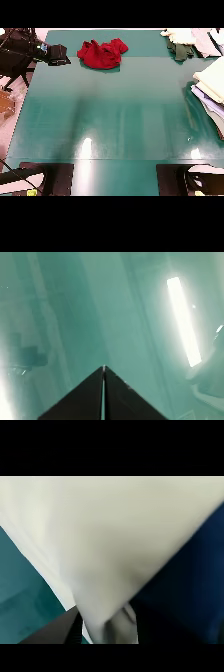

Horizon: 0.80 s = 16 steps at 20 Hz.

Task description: Fold the shirts.

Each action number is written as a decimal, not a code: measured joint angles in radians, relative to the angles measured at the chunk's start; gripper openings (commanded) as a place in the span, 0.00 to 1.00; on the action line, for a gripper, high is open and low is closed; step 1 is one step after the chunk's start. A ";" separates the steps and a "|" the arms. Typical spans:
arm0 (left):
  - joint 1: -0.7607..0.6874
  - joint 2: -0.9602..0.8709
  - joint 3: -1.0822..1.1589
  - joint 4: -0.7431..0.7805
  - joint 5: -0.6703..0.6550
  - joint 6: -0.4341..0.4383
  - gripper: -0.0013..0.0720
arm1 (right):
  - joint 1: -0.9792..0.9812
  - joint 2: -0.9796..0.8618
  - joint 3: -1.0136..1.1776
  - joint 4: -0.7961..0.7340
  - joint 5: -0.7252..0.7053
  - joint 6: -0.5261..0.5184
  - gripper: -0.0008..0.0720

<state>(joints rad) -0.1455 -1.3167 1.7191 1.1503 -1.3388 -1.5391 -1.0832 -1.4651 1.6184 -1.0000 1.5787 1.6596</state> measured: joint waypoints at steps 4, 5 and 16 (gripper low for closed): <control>0.000 0.000 0.000 -0.006 -0.005 0.000 0.05 | -0.077 0.044 0.209 0.126 -0.026 -0.018 0.54; 0.000 0.000 0.000 -0.008 -0.004 0.000 0.05 | -0.087 0.058 0.281 0.153 -0.034 -0.021 0.54; 0.000 0.000 0.000 -0.014 0.011 0.002 0.05 | 0.881 0.332 0.117 0.531 -0.303 -0.241 0.54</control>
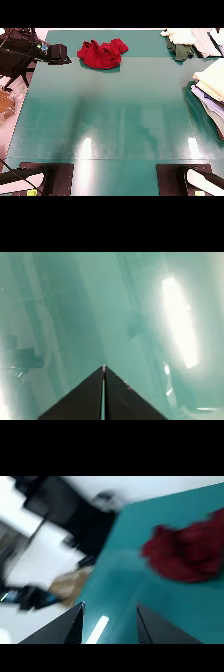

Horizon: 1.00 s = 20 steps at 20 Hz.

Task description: Fold the shirts.

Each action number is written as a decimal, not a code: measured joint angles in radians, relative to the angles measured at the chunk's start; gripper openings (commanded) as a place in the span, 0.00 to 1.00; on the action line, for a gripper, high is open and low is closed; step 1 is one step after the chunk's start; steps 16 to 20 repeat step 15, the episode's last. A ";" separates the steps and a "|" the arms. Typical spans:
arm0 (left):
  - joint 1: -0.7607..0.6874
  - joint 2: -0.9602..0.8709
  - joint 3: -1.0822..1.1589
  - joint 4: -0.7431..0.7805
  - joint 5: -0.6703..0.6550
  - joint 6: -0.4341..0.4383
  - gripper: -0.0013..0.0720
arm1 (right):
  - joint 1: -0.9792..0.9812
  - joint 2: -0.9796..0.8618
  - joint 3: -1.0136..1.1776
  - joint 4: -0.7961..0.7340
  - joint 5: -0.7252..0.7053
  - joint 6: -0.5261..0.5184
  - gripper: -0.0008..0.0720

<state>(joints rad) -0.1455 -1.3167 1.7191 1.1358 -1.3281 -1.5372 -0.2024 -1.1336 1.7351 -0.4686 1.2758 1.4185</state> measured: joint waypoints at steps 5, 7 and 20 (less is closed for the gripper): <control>0.000 0.000 0.000 0.000 0.008 0.000 0.05 | 0.484 -0.021 -0.063 -0.228 -0.122 -0.084 0.54; 0.000 0.000 0.000 0.000 0.011 0.000 0.05 | 0.586 -0.040 -0.039 -0.309 -0.142 -0.095 0.54; 0.000 0.000 0.000 0.000 0.011 0.000 0.05 | 0.711 -0.118 0.090 -0.411 -0.166 -0.110 0.54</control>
